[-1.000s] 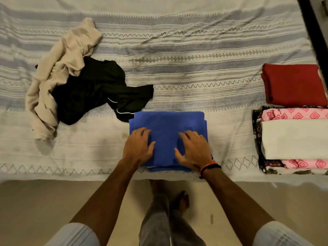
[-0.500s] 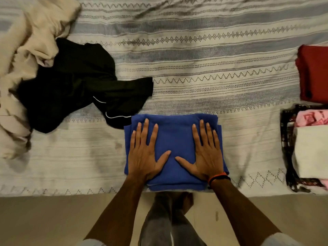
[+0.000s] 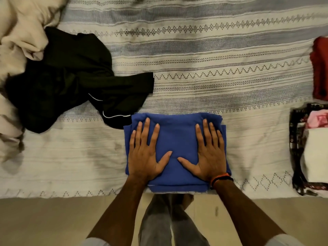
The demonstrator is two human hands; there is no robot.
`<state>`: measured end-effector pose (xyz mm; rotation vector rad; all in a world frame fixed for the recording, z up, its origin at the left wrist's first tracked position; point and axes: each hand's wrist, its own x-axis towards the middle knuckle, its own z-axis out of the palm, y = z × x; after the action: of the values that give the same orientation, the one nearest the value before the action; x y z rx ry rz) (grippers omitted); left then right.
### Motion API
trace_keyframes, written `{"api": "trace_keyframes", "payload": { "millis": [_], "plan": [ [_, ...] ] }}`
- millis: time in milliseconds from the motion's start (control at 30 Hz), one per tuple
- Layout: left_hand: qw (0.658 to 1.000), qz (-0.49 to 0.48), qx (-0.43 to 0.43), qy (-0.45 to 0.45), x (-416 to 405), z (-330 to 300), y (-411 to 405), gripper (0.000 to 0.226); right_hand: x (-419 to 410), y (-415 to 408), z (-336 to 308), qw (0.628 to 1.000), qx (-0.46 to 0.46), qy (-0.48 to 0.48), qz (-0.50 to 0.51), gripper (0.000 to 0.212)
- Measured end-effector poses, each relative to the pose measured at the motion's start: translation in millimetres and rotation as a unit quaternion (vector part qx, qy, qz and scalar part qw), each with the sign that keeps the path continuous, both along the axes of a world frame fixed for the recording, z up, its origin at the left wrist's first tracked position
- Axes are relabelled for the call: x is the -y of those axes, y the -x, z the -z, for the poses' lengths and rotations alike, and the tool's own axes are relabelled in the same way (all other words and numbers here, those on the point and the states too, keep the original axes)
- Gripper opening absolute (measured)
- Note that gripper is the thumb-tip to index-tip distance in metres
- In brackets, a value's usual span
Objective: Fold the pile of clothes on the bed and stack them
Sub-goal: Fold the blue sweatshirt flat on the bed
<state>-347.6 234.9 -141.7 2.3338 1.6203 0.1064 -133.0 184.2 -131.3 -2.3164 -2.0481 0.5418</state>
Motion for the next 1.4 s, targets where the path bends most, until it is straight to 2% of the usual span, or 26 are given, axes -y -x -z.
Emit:
{"api": "trace_keyframes", "payload": {
  "millis": [133,200,267,333,433,500,633,700,733,867,933,1067,1167,1333,1367,1400],
  "plan": [
    [0.998,0.007,0.016,0.054,-4.5,-13.2,3.1,0.086,-1.1,-2.4,-14.7,1.000,-0.028,0.011,-0.004,0.111],
    [0.997,0.003,0.033,0.066,-5.4,-25.2,8.2,0.077,0.1,-4.9,-28.2,0.997,-0.068,0.007,0.030,0.106],
    [0.995,-0.055,0.043,0.064,-4.1,-39.8,12.1,0.074,2.1,-8.5,-40.9,0.988,-0.104,-0.013,0.109,0.100],
    [0.980,-0.168,0.062,0.083,-1.3,-50.3,13.7,0.080,3.5,-11.6,-48.9,0.971,-0.123,-0.040,0.202,0.094],
    [0.918,-0.335,0.137,0.162,1.2,-67.0,13.6,0.098,5.5,-14.7,-59.7,0.919,-0.205,-0.014,0.335,0.093],
    [0.874,-0.405,0.171,0.208,-2.5,-75.4,13.1,0.102,3.7,-17.7,-63.9,0.883,-0.256,0.023,0.393,0.092],
    [0.797,-0.455,0.211,0.337,-20.0,-75.1,18.4,0.079,-3.9,-23.5,-64.5,0.826,-0.323,0.088,0.454,0.086],
    [0.758,-0.455,0.247,0.396,-28.9,-74.1,20.9,0.076,-7.0,-26.1,-61.2,0.811,-0.338,0.115,0.463,0.083],
    [0.752,-0.449,0.252,0.411,-31.9,-73.4,22.3,0.074,-8.2,-27.5,-59.8,0.810,-0.343,0.126,0.459,0.078],
    [0.743,-0.440,0.287,0.414,-36.1,-83.5,25.2,0.057,-10.0,-36.1,-66.5,0.799,-0.393,0.132,0.436,0.051],
    [0.737,-0.427,0.309,0.422,-37.9,-95.7,25.1,0.053,-10.6,-41.9,-75.9,0.796,-0.410,0.129,0.426,0.050],
    [0.752,-0.401,0.337,0.400,-44.7,-123.5,20.1,0.050,-15.2,-49.1,-98.1,0.802,-0.423,0.098,0.411,0.051],
    [0.776,-0.385,0.346,0.360,-56.4,-151.7,14.7,0.046,-24.3,-51.8,-129.2,0.798,-0.449,0.028,0.400,0.043],
    [0.804,-0.353,0.421,0.228,-68.5,-196.1,7.2,0.012,-39.2,-61.8,-177.4,0.788,-0.490,-0.106,0.357,0.028],
    [0.808,-0.348,0.427,0.206,-68.4,-202.6,8.9,0.010,-38.8,-64.1,-183.0,0.787,-0.492,-0.126,0.350,0.027],
    [0.813,-0.337,0.435,0.193,-68.9,-203.2,13.9,0.018,-38.3,-67.6,-181.0,0.795,-0.480,-0.131,0.349,0.027]
  ]
}}
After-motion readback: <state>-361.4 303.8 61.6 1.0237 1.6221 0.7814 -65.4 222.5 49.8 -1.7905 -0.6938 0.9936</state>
